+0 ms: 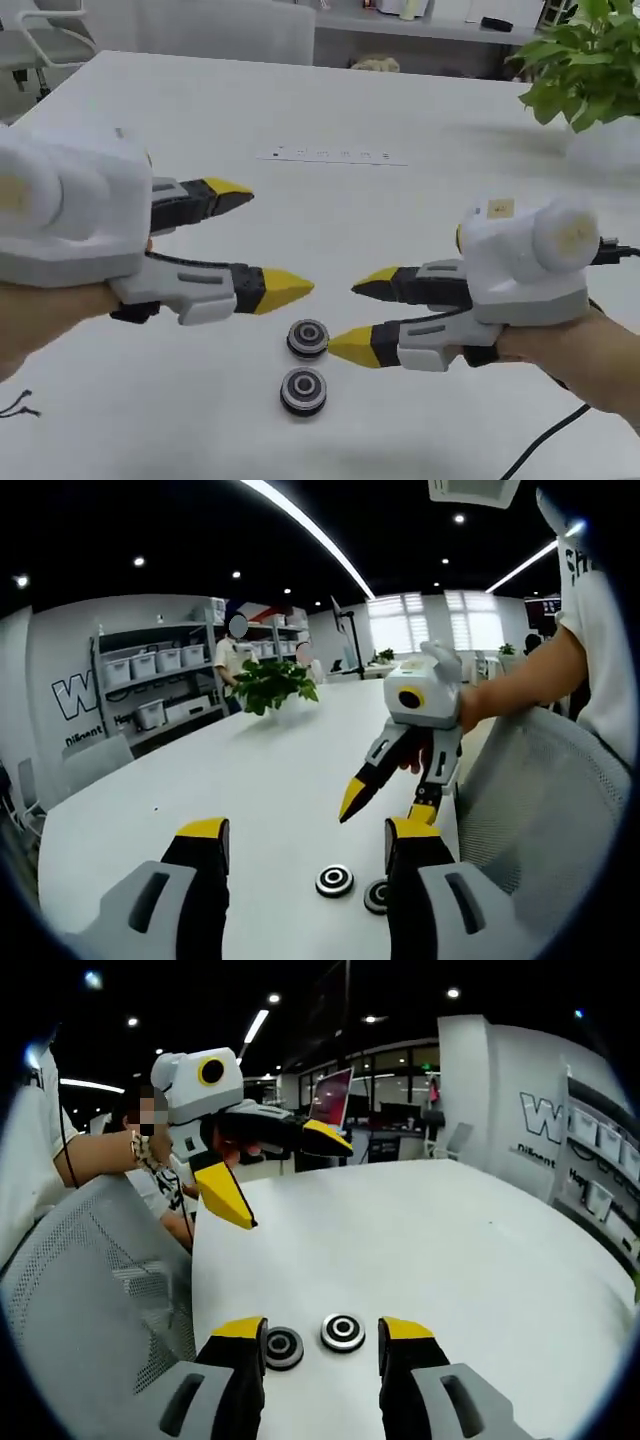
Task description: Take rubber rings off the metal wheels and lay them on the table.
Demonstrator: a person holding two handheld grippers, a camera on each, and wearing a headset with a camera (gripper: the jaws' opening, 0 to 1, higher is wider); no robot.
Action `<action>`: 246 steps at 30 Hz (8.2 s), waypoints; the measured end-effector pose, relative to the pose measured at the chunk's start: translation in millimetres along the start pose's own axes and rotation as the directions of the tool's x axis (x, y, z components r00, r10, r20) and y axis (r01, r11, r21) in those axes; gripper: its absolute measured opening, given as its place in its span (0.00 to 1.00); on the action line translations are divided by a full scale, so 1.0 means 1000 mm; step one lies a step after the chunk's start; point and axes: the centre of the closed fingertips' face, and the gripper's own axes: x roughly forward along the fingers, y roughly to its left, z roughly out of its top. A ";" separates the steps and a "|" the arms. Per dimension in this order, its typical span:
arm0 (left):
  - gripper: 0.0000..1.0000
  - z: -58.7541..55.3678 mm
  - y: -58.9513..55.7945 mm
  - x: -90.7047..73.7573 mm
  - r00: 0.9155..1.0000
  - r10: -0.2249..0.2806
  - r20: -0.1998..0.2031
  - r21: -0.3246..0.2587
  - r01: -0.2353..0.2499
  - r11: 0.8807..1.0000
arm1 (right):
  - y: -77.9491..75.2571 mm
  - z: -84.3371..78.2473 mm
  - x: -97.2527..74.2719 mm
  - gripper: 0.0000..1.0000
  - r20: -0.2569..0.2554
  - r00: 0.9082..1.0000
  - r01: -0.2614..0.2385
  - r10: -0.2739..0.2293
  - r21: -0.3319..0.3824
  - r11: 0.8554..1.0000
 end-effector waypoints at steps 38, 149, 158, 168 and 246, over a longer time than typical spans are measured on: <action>0.18 -0.101 -0.075 0.040 0.931 -0.272 -0.243 -0.134 0.246 0.960 | 0.036 -0.058 0.037 0.28 -0.193 0.979 -0.067 0.069 0.018 0.998; 0.08 -0.098 -0.072 0.047 0.957 -0.248 -0.152 -0.080 0.239 0.968 | 0.012 -0.061 0.020 0.00 -0.154 0.987 0.061 0.039 0.595 0.802; 0.08 -0.097 -0.072 0.048 0.958 -0.244 -0.148 -0.057 0.238 0.970 | 0.015 -0.054 0.019 0.00 -0.169 0.985 0.063 0.034 0.540 0.839; 0.08 -0.097 -0.072 0.048 0.961 -0.237 -0.144 -0.052 0.232 0.971 | 0.015 -0.052 0.019 0.00 -0.171 0.985 0.068 0.028 0.527 0.847; 0.09 -0.095 -0.075 0.053 0.948 -0.224 -0.227 -0.079 0.211 0.974 | 0.011 -0.043 0.016 0.00 -0.216 0.976 0.104 -0.033 0.325 0.940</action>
